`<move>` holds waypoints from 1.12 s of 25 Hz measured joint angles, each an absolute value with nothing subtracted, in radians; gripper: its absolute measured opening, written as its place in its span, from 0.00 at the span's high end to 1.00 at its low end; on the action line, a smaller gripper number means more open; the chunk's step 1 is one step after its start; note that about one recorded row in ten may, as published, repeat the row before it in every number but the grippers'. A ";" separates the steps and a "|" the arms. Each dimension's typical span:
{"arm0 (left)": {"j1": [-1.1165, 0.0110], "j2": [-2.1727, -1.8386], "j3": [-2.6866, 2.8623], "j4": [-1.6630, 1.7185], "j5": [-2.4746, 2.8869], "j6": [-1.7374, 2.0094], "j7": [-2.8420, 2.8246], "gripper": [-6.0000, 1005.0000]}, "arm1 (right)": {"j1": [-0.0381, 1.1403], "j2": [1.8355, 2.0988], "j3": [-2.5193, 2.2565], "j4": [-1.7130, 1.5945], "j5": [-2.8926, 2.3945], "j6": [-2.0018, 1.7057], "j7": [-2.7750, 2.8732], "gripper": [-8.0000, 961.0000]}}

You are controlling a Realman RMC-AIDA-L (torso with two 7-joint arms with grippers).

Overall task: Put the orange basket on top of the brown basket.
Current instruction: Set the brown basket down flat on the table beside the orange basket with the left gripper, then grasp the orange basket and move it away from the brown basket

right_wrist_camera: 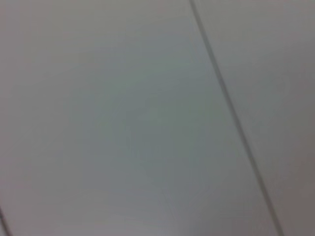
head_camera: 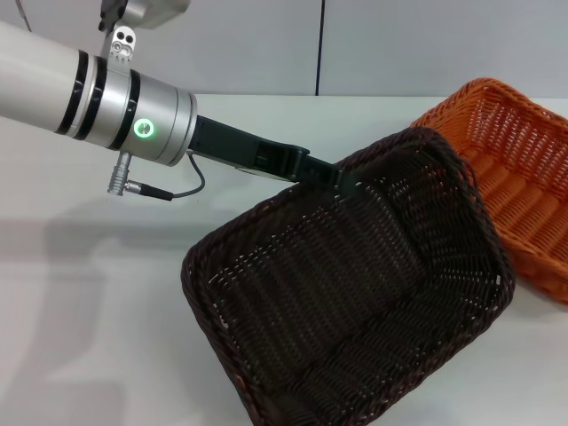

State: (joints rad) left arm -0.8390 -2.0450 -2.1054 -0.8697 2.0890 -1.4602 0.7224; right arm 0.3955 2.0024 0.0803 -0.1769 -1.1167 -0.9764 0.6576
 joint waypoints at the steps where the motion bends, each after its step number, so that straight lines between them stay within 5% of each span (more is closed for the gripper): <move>1: -0.839 -2.045 -2.105 -0.870 2.089 -1.460 0.722 0.53 | 0.395 2.002 0.080 -0.177 -1.117 -0.976 0.658 0.22; 5: -0.825 -2.044 -2.110 -0.886 2.086 -1.435 0.733 0.36 | 0.375 1.973 -0.084 -0.197 -1.122 -0.953 0.800 0.22; 13: -0.763 -2.056 -2.156 -0.955 2.018 -1.378 0.809 0.18 | 0.313 1.962 -0.281 -0.398 -1.363 -1.022 1.234 0.22; 16: -0.734 -2.056 -2.161 -0.955 1.934 -1.365 0.879 0.18 | 0.284 1.952 -0.298 -0.541 -1.559 -1.127 1.486 0.22; 24: -0.704 -2.056 -2.161 -0.950 1.849 -1.359 0.977 0.18 | 0.313 1.861 -0.251 -0.961 -2.075 -1.571 2.186 0.22; 25: -0.704 -2.056 -2.161 -0.950 1.849 -1.359 0.977 0.18 | 0.363 1.827 -0.230 -1.038 -2.218 -1.685 2.348 0.22; 28: -0.701 -2.055 -2.158 -0.928 1.829 -1.360 1.027 0.18 | 0.426 1.791 -0.203 -1.072 -2.344 -1.785 2.456 0.22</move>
State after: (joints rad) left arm -0.7008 -2.0554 -2.1582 -0.9280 1.8293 -1.3596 1.0272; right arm 0.4258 1.7913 -0.2034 -1.0719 -2.3443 -1.7850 2.4563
